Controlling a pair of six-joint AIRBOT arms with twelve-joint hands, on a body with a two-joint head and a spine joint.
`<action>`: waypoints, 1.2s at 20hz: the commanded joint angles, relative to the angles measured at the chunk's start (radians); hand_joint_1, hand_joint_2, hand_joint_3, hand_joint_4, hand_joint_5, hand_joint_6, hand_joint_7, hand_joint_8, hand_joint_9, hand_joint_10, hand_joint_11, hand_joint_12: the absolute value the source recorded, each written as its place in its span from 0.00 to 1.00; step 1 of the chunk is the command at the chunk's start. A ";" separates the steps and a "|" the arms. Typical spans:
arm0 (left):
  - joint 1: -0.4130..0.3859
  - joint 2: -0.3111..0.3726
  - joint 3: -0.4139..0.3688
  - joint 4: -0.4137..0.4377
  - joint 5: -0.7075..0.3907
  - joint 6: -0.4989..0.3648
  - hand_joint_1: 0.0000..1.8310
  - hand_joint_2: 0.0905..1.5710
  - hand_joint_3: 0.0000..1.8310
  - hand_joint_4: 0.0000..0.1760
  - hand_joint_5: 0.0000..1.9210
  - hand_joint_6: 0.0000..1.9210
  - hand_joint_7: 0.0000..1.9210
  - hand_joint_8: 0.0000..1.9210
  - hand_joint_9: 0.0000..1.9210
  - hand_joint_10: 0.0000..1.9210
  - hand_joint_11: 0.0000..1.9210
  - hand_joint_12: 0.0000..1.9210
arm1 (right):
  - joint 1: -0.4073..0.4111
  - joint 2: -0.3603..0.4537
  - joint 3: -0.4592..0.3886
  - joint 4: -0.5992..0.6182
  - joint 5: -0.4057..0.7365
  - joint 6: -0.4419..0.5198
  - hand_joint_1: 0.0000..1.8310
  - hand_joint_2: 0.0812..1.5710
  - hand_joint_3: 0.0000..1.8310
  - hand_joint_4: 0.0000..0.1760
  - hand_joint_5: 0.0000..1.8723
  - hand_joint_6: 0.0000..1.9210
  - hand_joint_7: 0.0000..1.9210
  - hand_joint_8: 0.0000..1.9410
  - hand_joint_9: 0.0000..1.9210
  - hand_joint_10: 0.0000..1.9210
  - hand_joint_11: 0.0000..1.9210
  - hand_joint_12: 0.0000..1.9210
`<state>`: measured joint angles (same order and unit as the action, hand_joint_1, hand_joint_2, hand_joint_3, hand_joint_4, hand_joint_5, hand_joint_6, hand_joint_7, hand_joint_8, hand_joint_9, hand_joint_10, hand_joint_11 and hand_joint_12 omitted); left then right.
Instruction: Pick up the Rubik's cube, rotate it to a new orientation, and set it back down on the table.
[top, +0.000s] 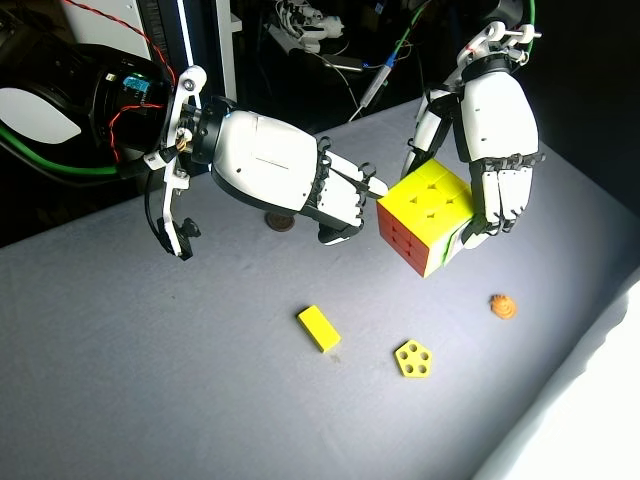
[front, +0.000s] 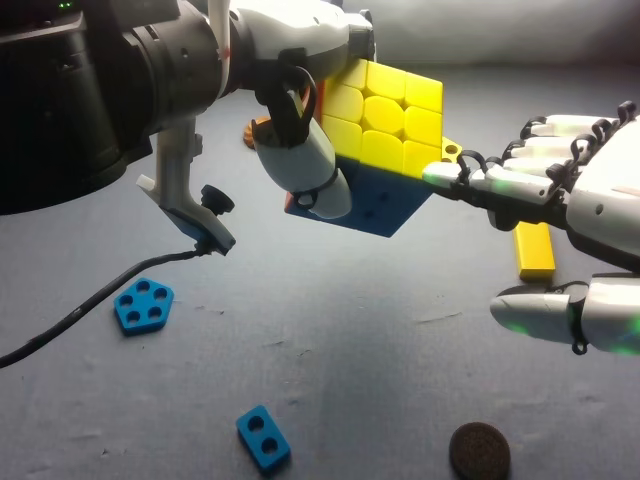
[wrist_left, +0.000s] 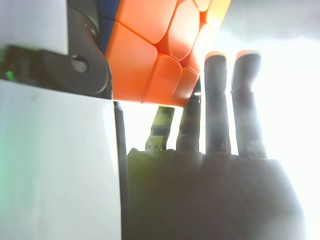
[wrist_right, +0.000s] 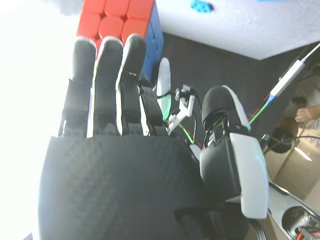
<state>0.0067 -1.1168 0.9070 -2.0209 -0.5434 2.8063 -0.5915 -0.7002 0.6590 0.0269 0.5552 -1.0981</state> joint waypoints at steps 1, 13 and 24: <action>-0.026 0.008 0.000 0.040 0.064 -0.020 0.55 0.85 0.00 0.00 0.28 0.87 0.11 1.00 0.15 1.00 0.18 1.00 | 0.002 -0.002 -0.002 -0.006 0.090 0.000 0.06 0.82 0.00 0.00 0.06 0.00 0.15 0.61 0.11 0.91 0.07 1.00; -0.033 0.008 0.003 0.039 0.060 -0.020 0.56 0.90 0.00 0.00 0.27 0.86 0.23 1.00 0.16 1.00 0.18 1.00 | -0.007 -0.003 0.000 0.007 0.091 0.000 0.08 0.81 0.00 0.00 0.06 0.00 0.15 0.62 0.14 0.92 0.09 1.00; -0.039 0.007 0.001 0.036 0.049 -0.020 0.56 0.90 0.00 0.00 0.27 0.87 0.22 1.00 0.17 1.00 0.18 1.00 | 0.093 0.092 -0.001 -0.178 0.118 0.278 0.08 0.81 0.00 0.00 0.06 0.01 0.17 0.62 0.14 0.90 0.10 1.00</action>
<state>-0.0086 -1.1172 0.9077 -2.0335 -0.5358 2.7934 -0.5083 -0.6140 0.6601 -0.1638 0.5560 -0.8196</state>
